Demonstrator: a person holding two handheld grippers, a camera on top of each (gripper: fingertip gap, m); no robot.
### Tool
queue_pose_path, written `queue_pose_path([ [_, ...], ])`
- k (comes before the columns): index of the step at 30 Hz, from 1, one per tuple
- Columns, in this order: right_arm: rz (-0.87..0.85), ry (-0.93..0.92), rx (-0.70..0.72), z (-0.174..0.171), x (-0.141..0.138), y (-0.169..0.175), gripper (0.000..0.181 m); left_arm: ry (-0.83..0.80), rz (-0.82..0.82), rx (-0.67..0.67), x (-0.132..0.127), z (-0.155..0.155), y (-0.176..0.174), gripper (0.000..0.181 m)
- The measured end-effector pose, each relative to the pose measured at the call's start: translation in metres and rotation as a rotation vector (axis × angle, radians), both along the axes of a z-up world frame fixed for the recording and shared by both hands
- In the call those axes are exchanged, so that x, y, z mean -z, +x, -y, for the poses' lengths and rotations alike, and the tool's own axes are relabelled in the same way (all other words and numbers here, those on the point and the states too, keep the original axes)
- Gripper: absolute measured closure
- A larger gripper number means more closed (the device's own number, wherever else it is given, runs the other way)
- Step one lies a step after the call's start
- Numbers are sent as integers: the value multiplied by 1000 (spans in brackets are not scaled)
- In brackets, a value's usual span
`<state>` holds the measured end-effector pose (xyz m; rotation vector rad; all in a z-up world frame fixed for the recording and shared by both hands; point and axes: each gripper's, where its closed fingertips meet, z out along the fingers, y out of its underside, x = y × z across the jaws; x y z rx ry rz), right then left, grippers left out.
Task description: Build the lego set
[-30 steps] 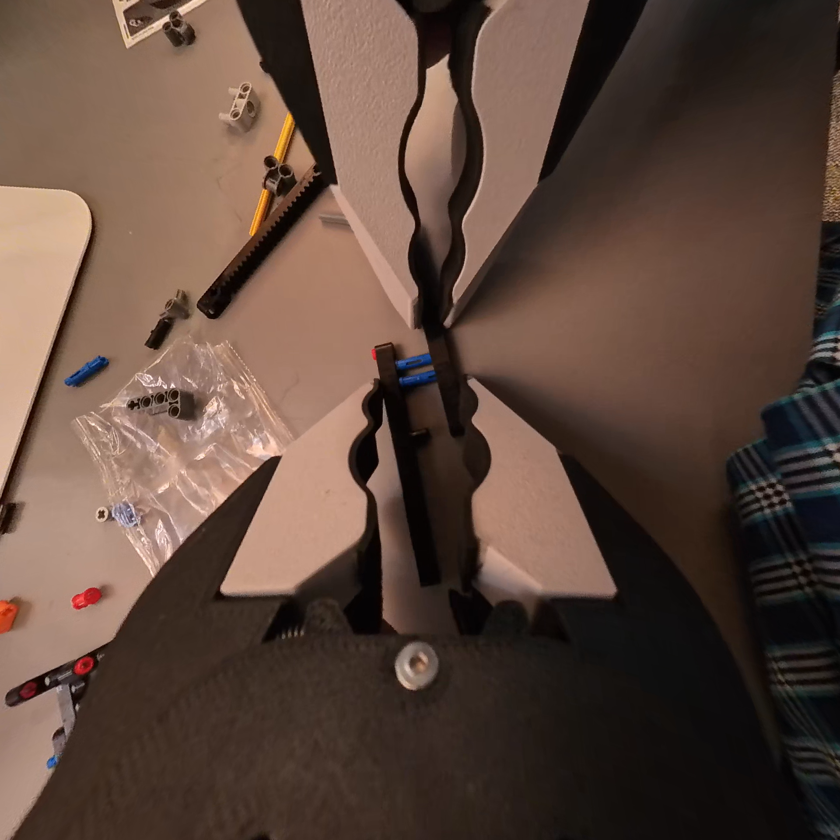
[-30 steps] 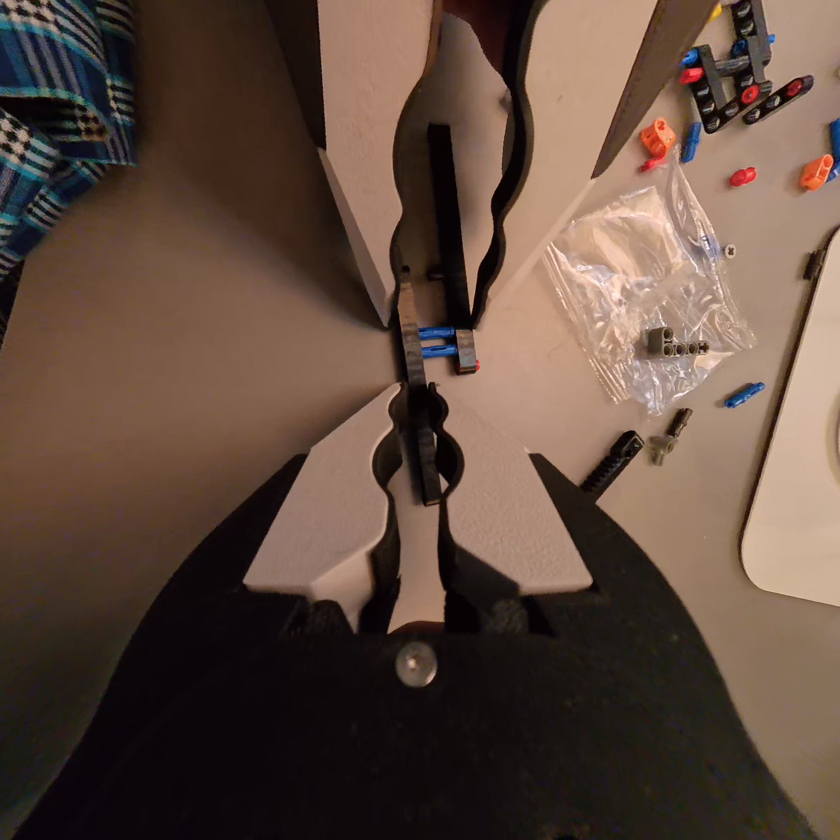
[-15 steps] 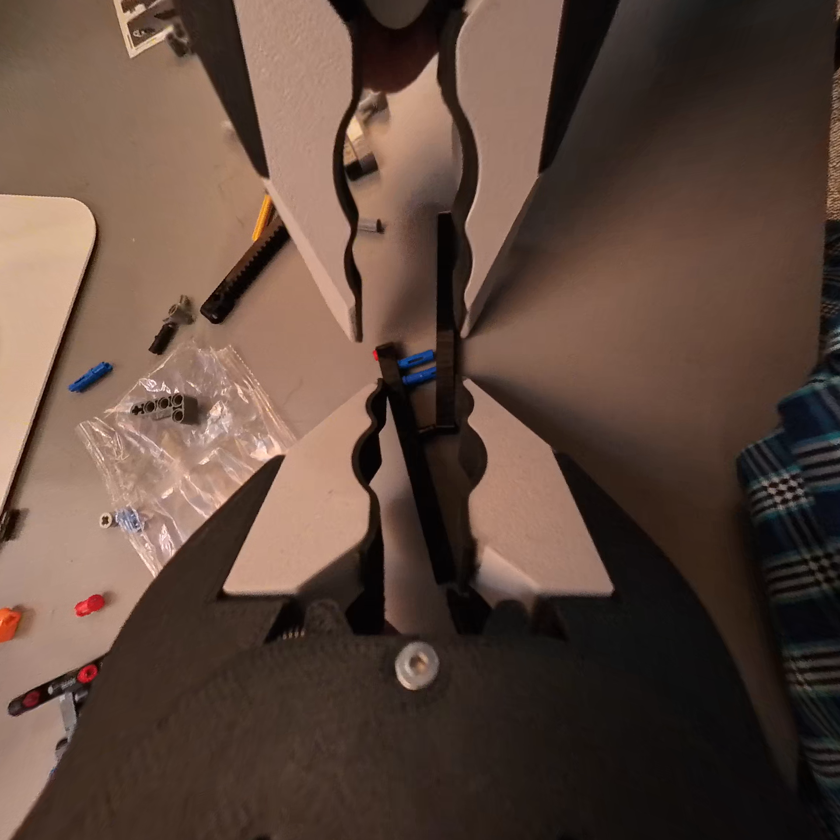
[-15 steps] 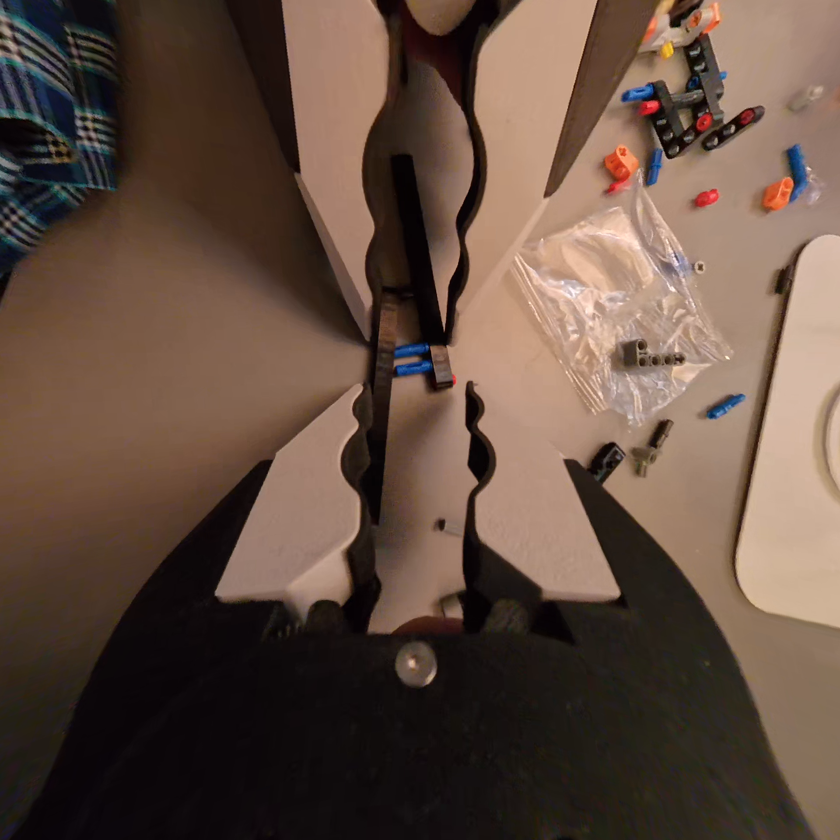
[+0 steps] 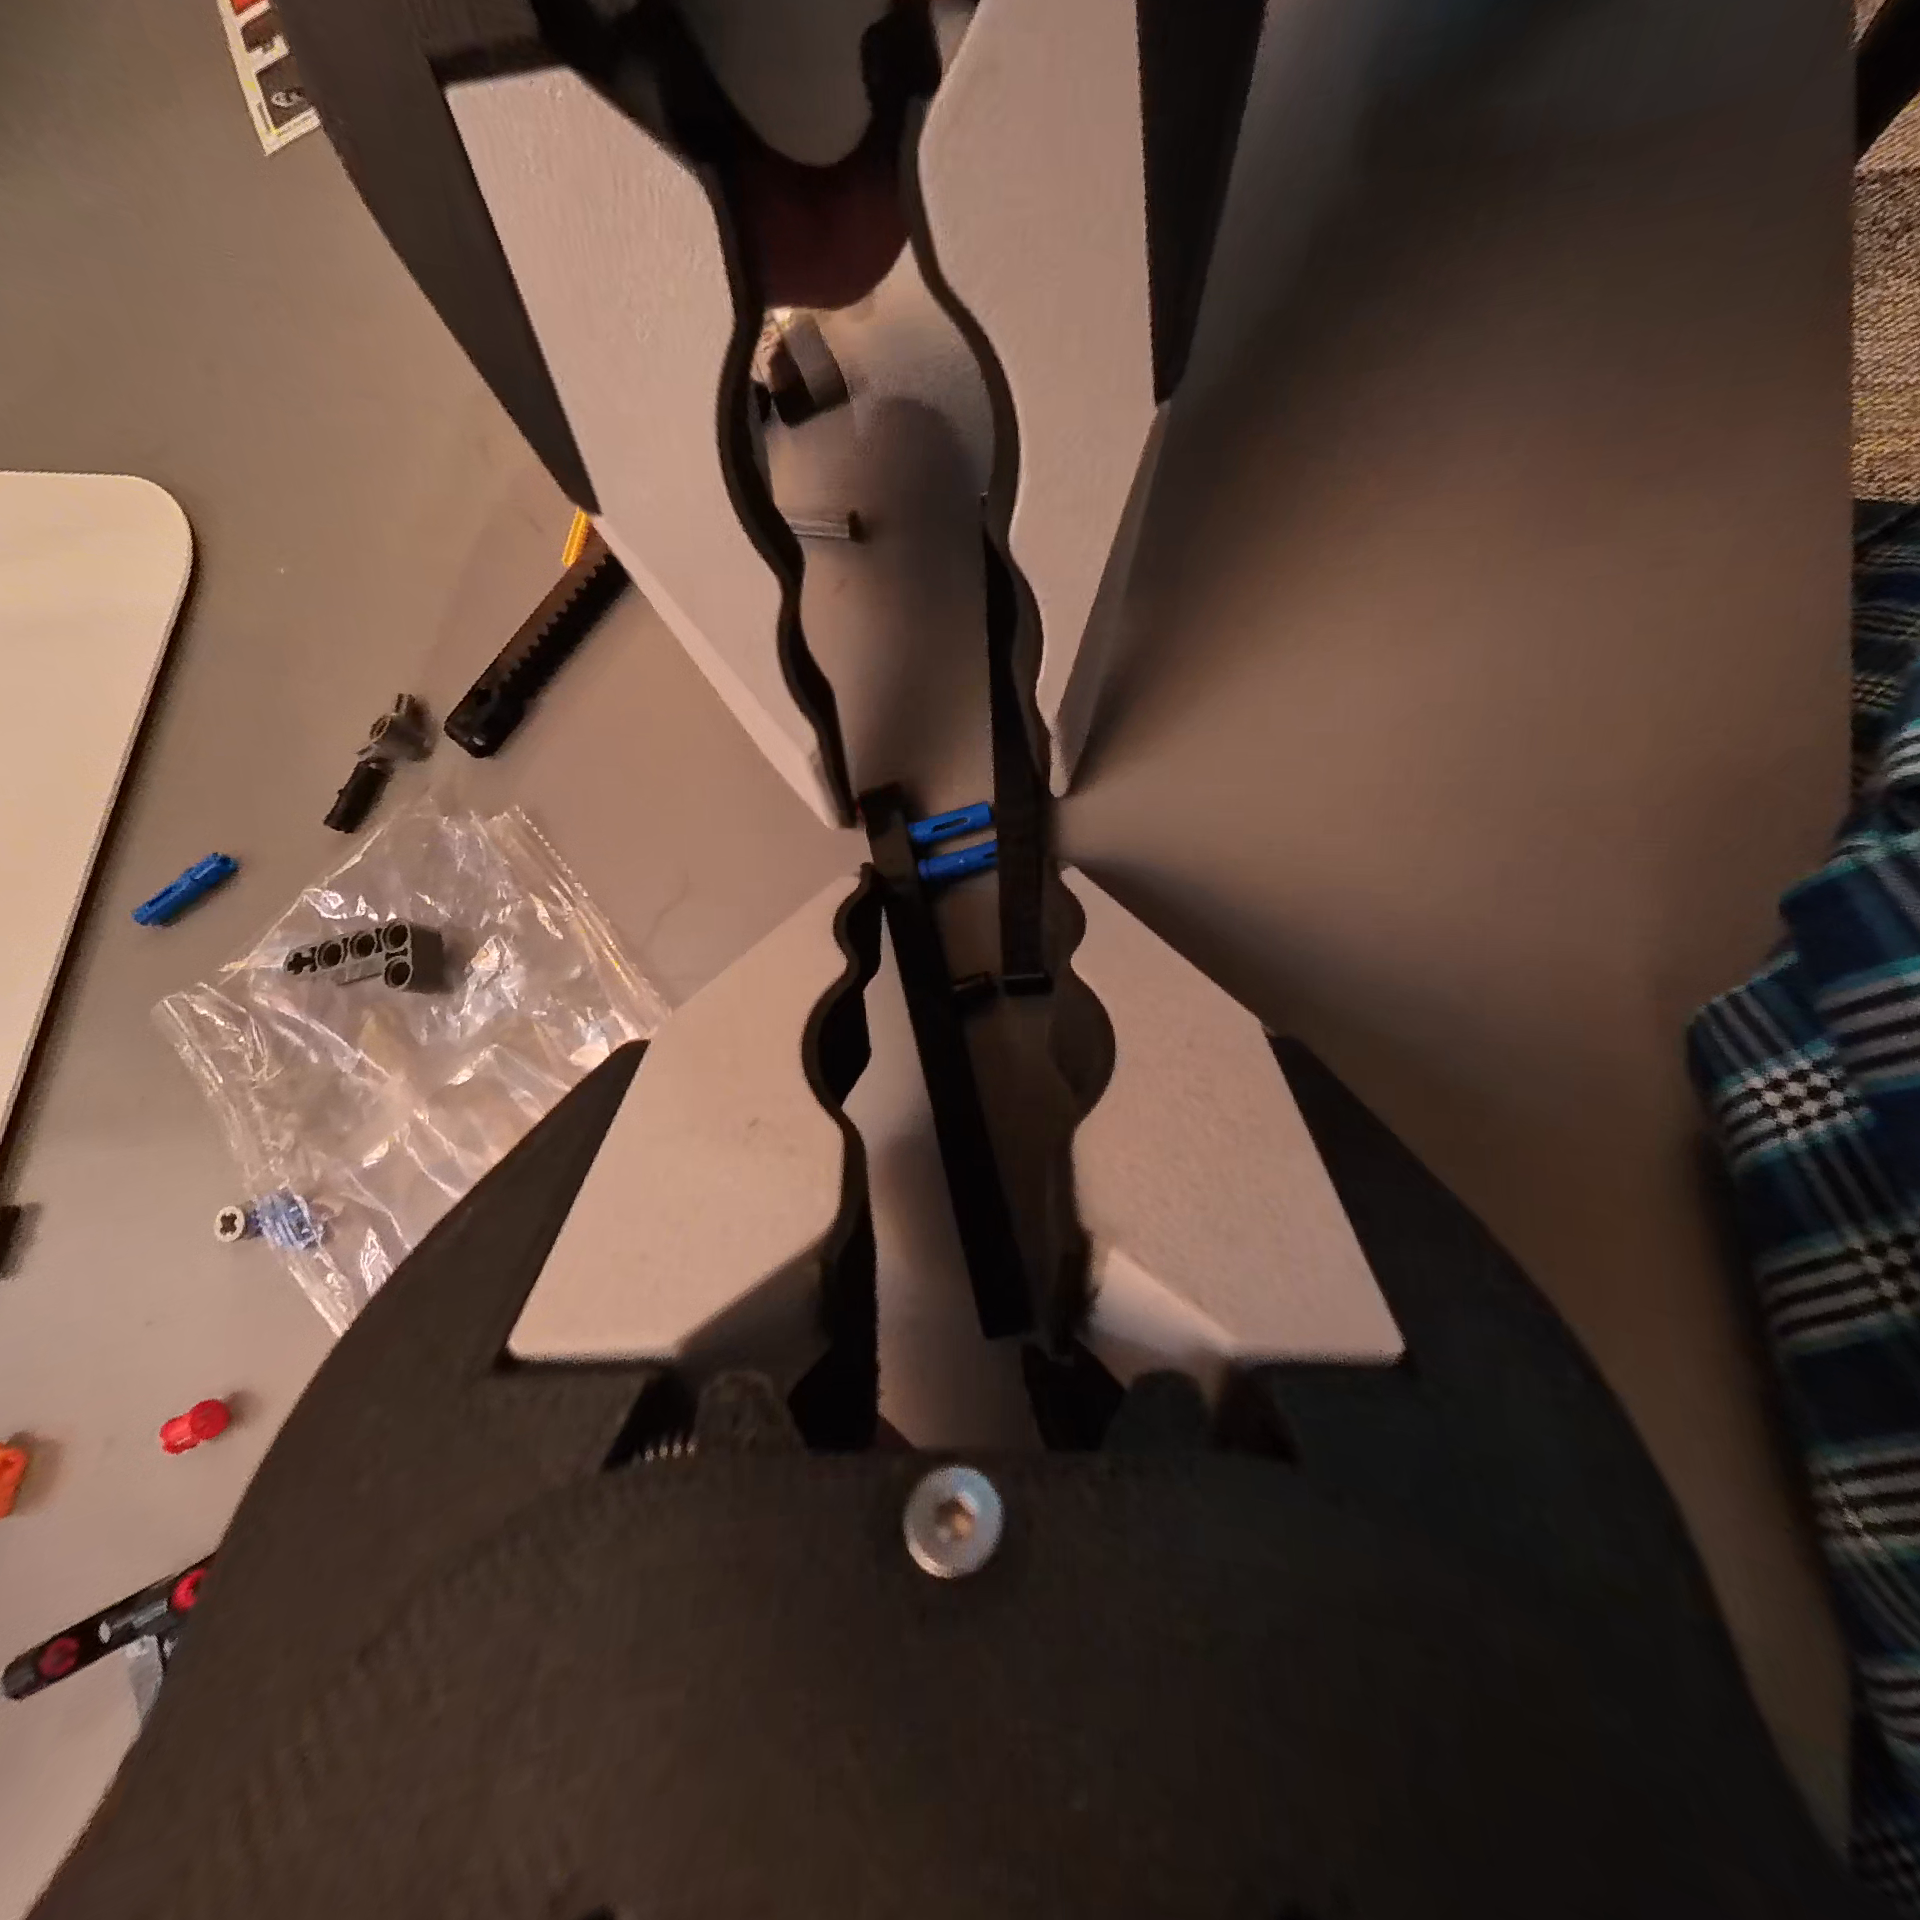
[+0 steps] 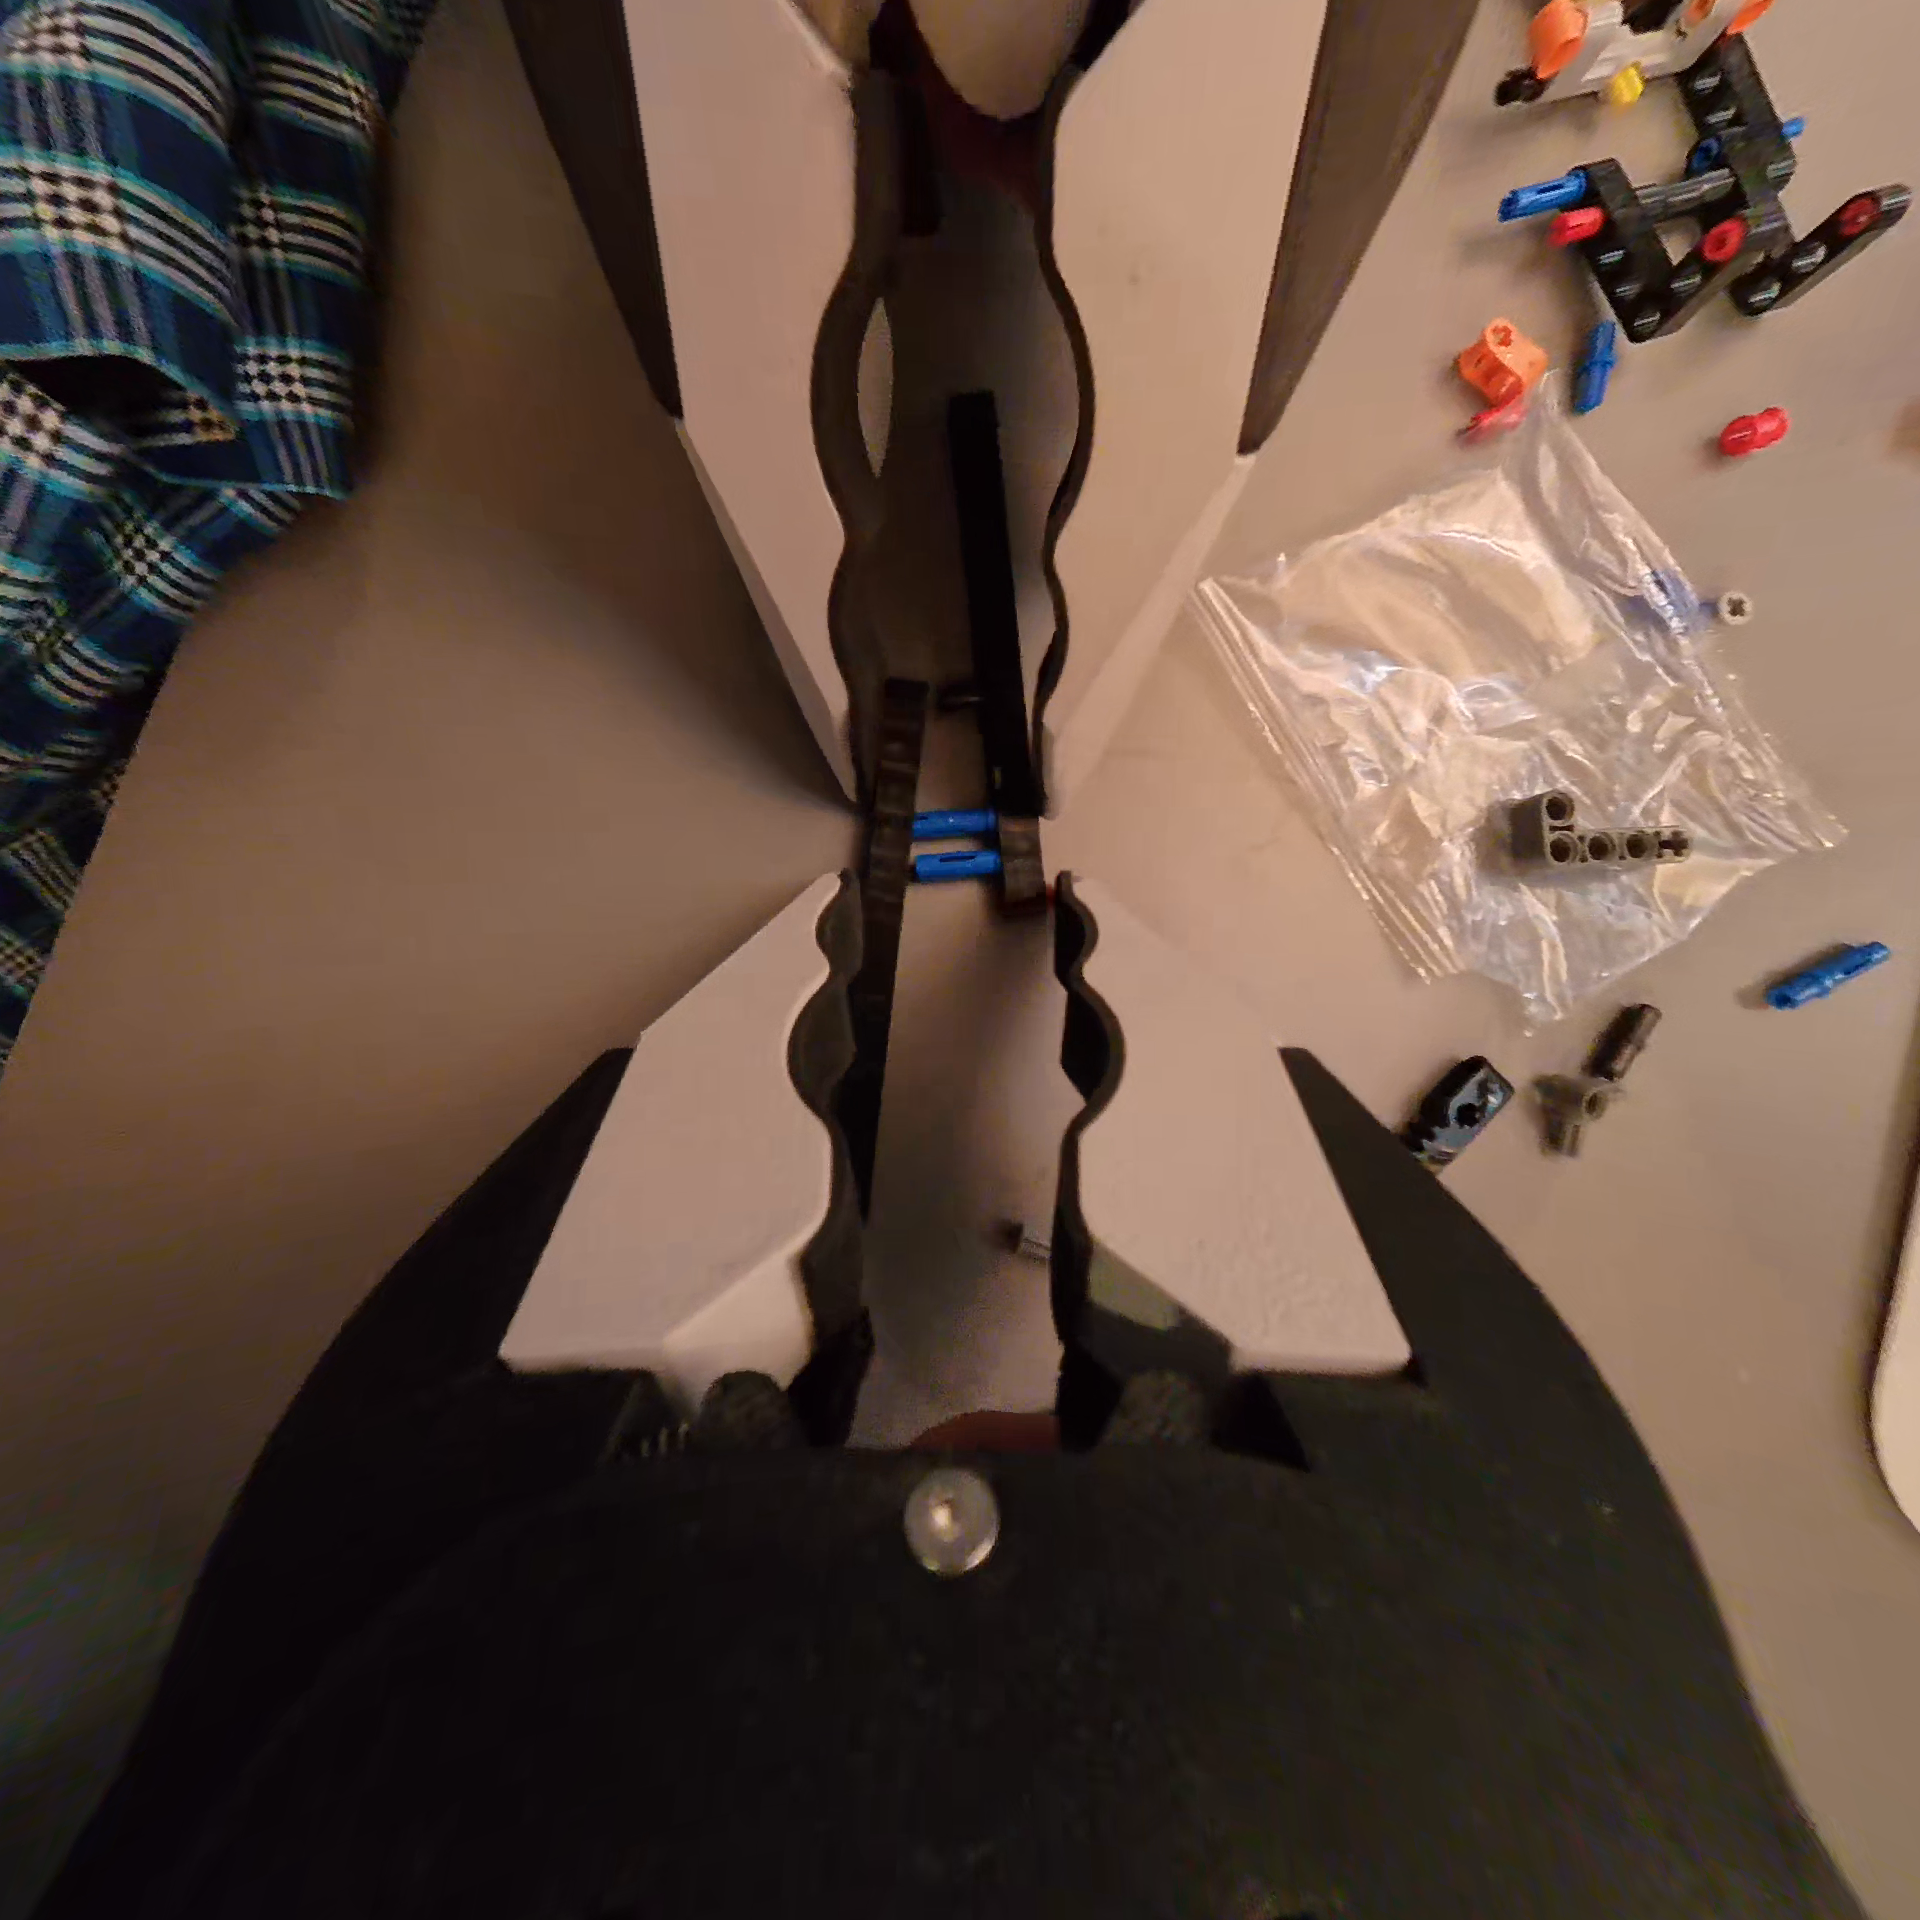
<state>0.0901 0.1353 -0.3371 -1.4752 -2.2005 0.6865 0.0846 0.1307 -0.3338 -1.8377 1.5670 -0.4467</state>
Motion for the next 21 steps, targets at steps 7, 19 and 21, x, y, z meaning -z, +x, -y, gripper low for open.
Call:
queue_pose_path([
  [7,-10,-19,-6,2,0,0,150,-9,7,12,0,3,1,149],
  [19,-20,-38,-5,4,-1,1,151,-10,26,11,-1,4,1,150],
  [21,-19,-46,0,5,-1,2,151,-13,31,11,-1,3,1,151],
])
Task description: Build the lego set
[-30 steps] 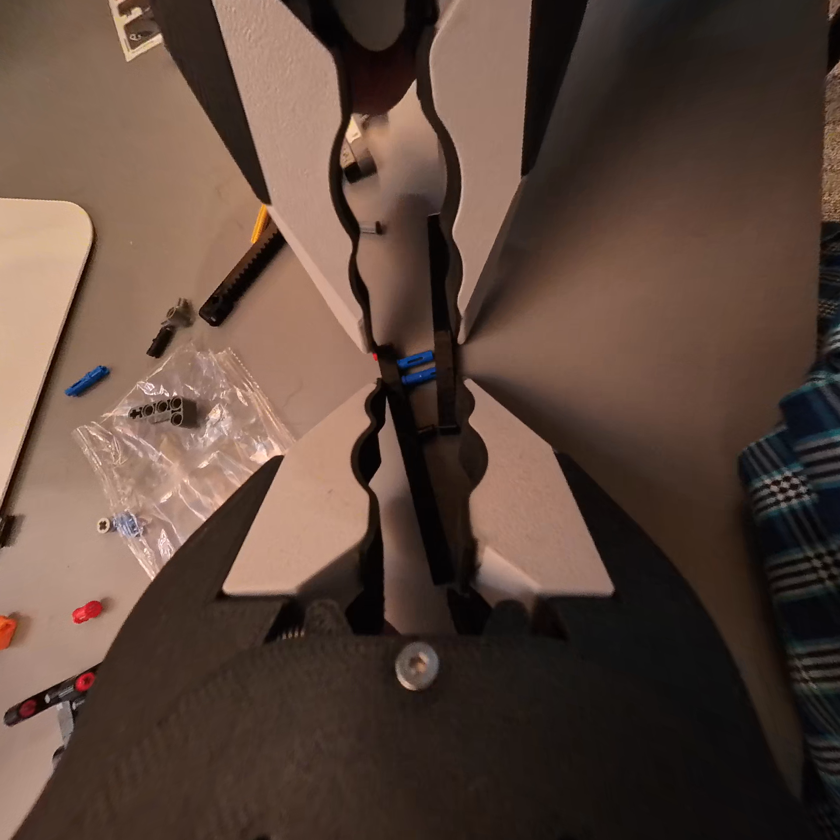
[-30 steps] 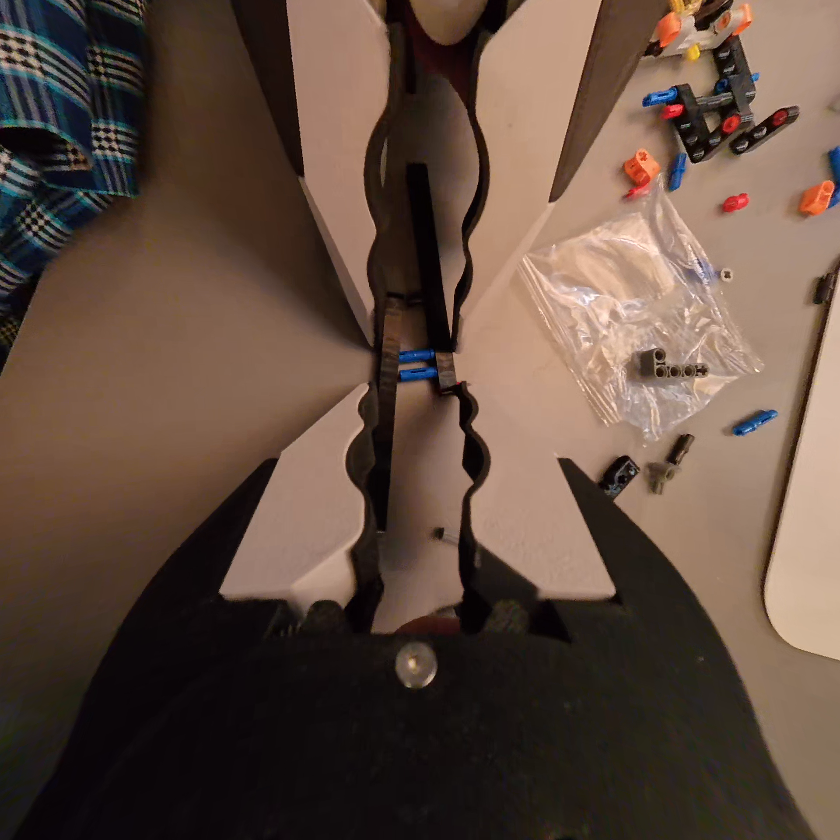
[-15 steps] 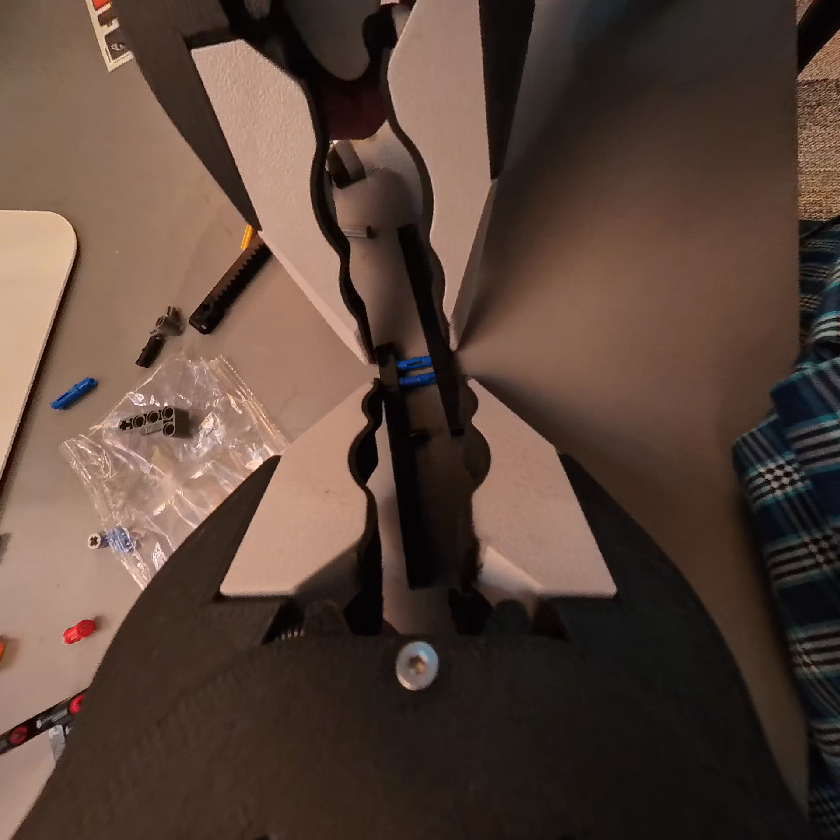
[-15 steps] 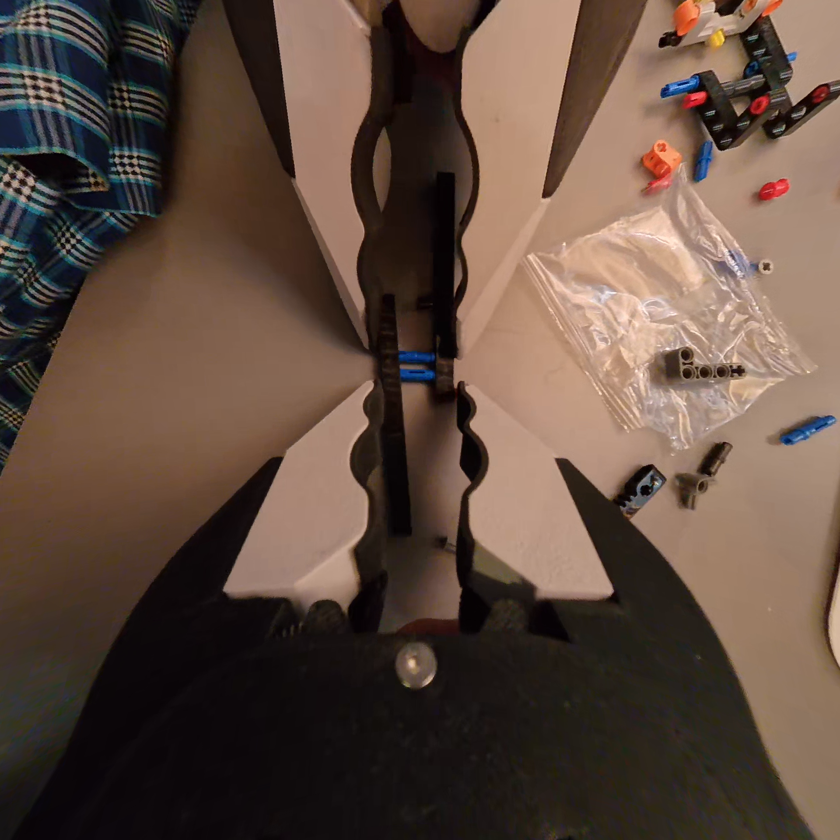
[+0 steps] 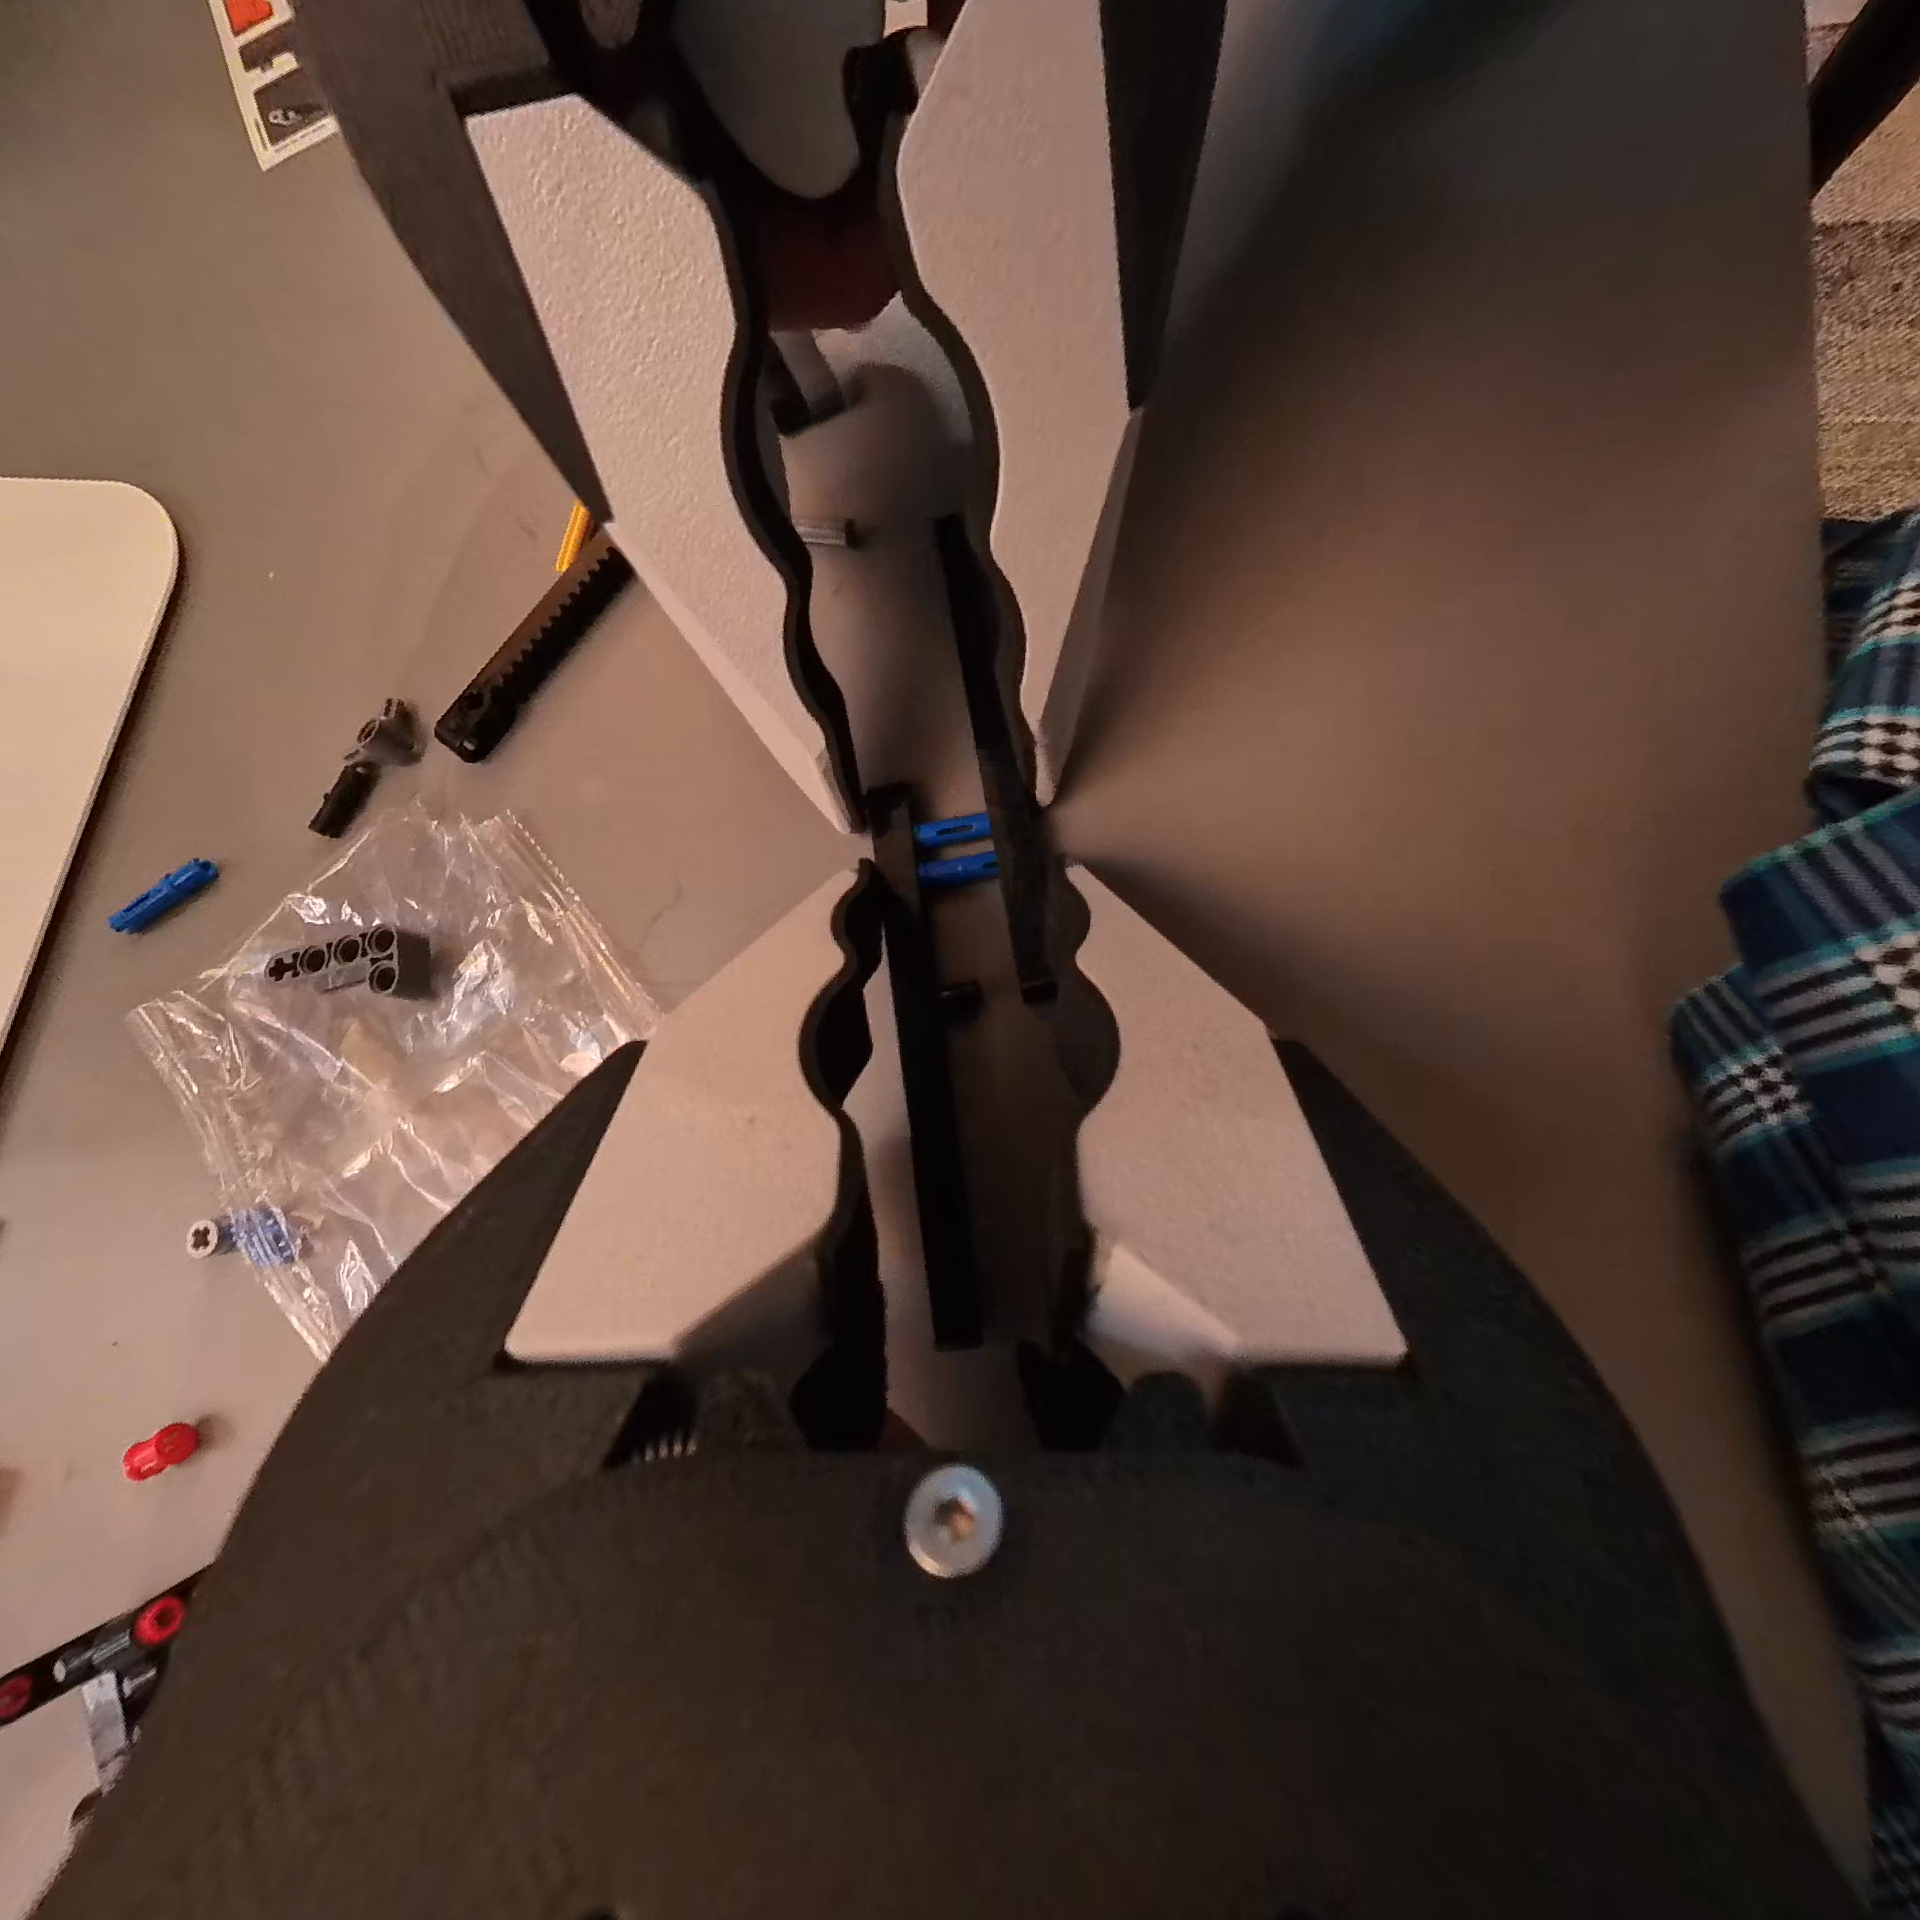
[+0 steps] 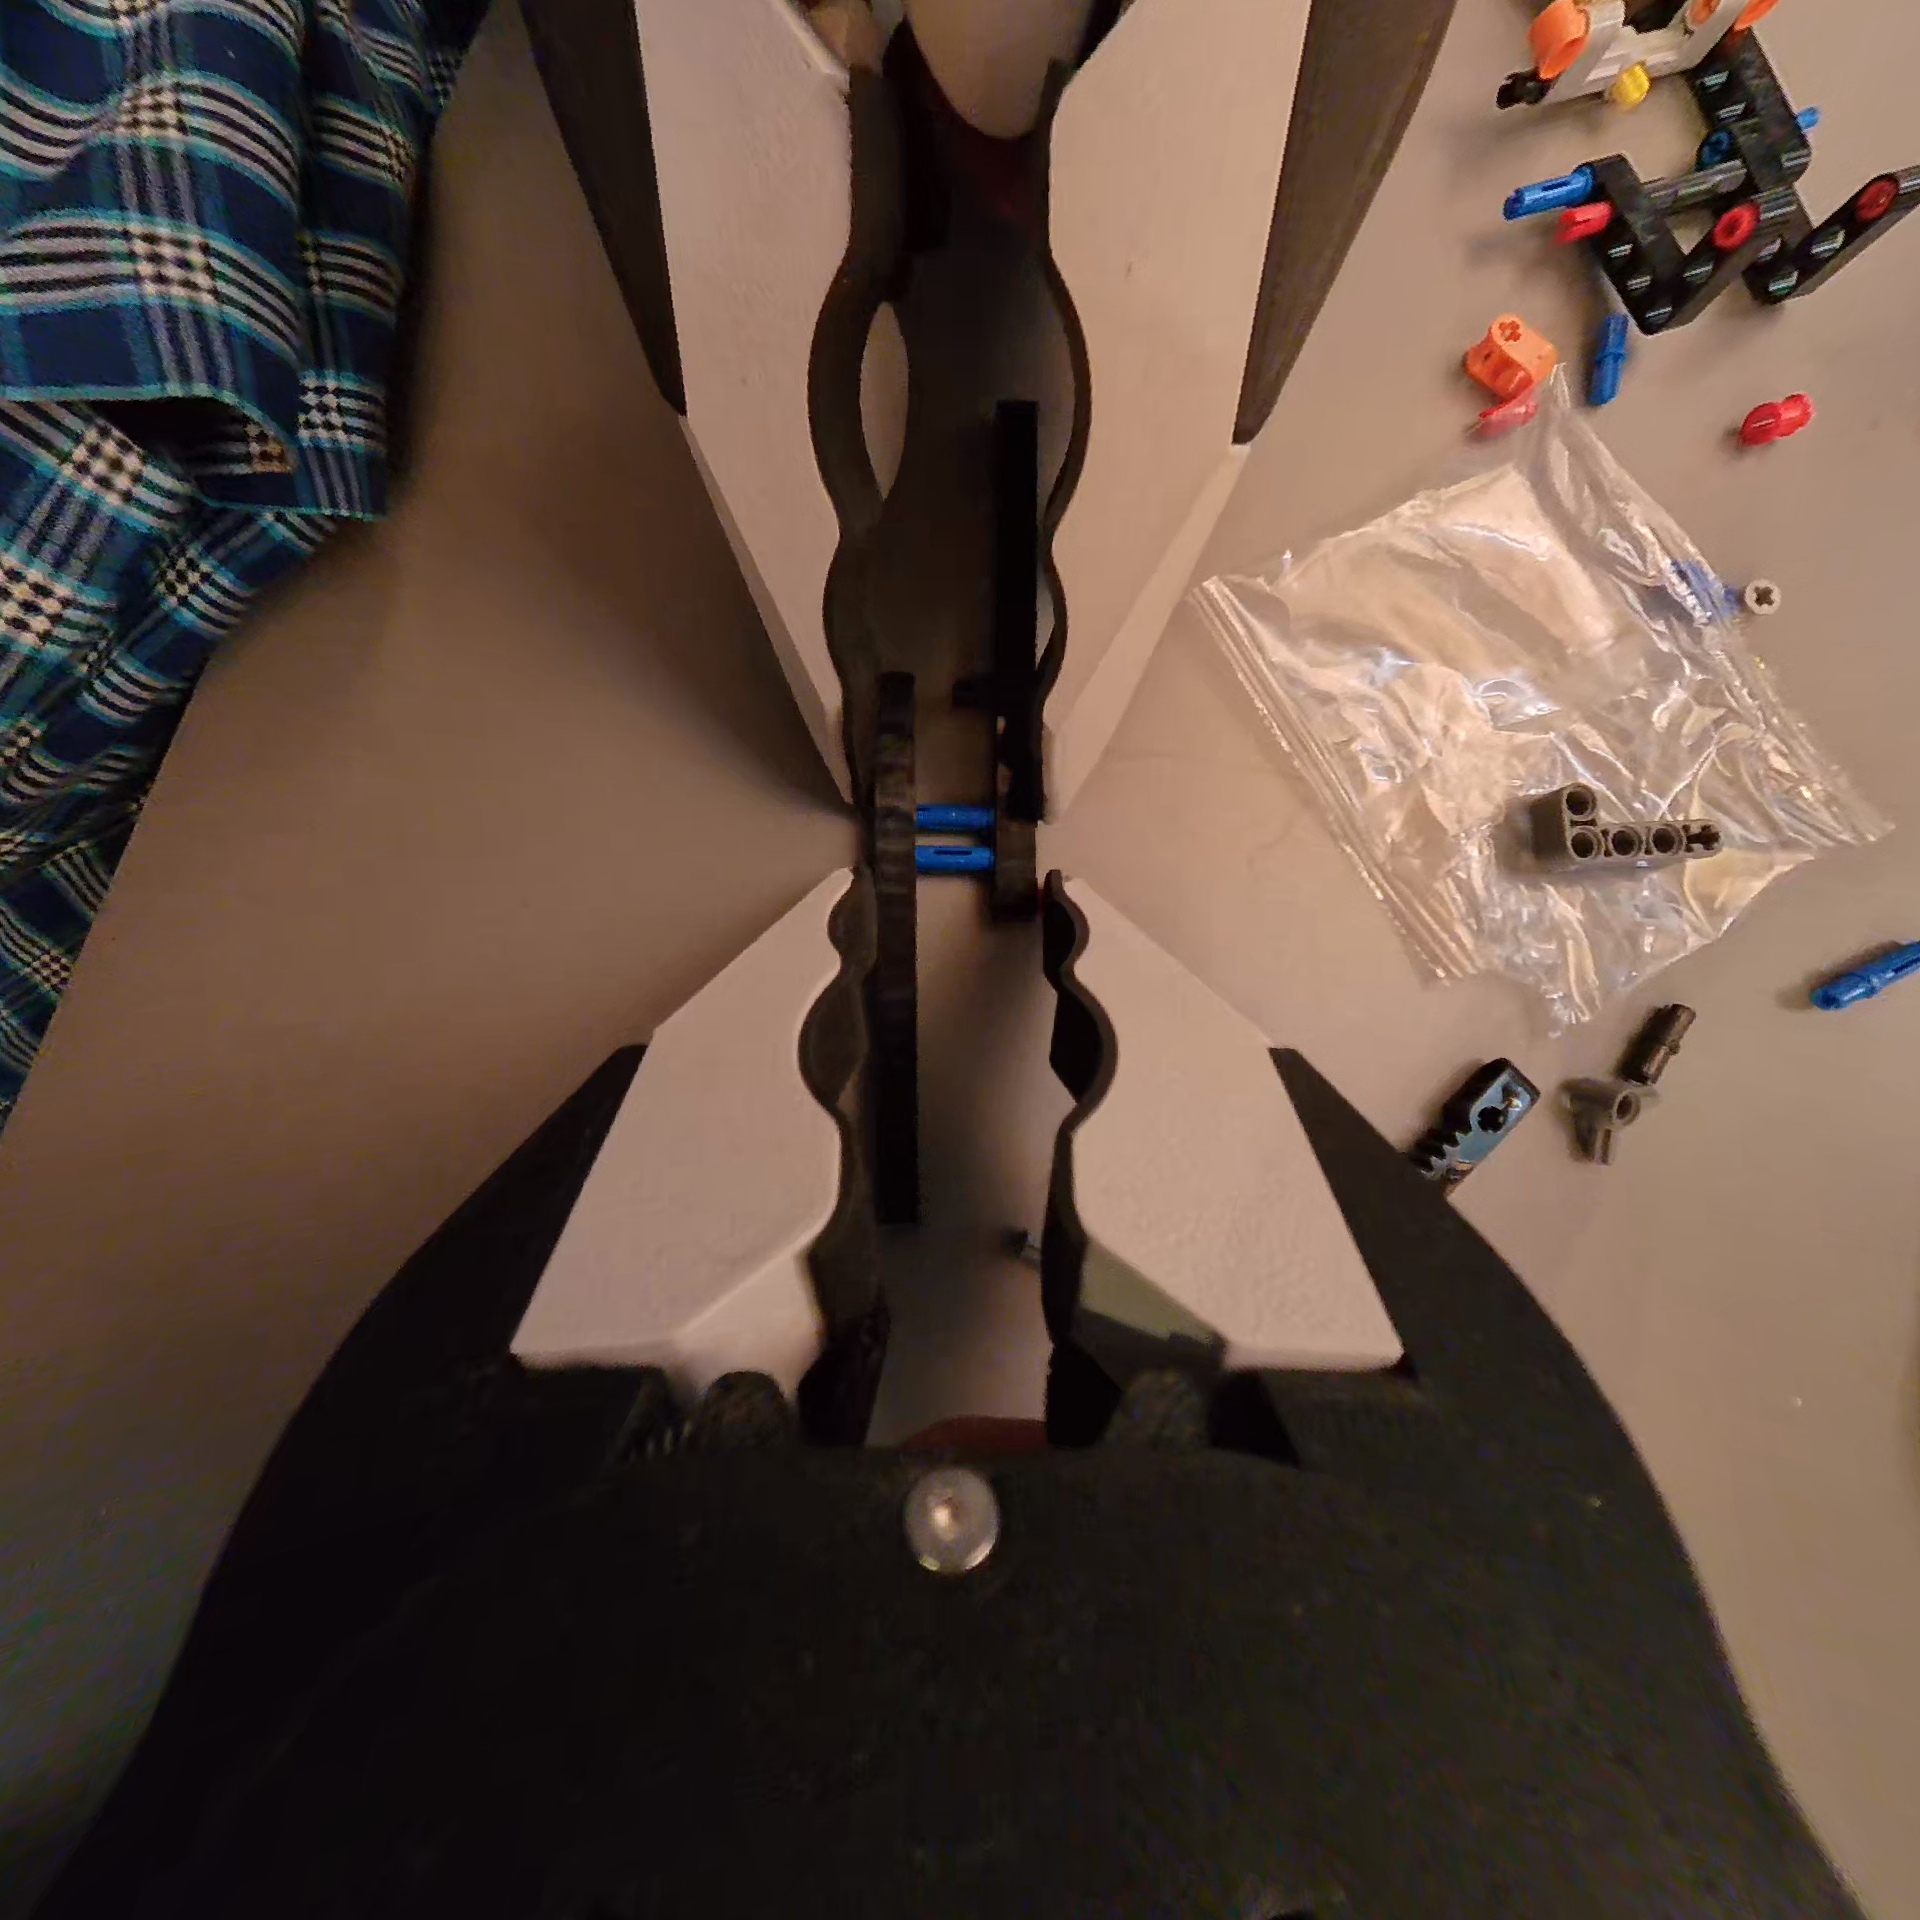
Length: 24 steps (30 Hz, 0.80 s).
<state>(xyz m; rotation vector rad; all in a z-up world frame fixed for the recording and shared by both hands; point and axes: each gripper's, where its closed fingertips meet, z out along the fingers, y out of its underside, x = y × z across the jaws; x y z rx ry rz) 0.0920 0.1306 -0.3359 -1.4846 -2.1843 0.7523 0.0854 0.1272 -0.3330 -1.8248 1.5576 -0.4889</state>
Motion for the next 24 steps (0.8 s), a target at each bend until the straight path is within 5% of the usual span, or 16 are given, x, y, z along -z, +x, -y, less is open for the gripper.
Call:
queue_pose_path([
  [24,7,16,23,-4,1,-1,159,6,-1,22,1,-1,-1,159],
])
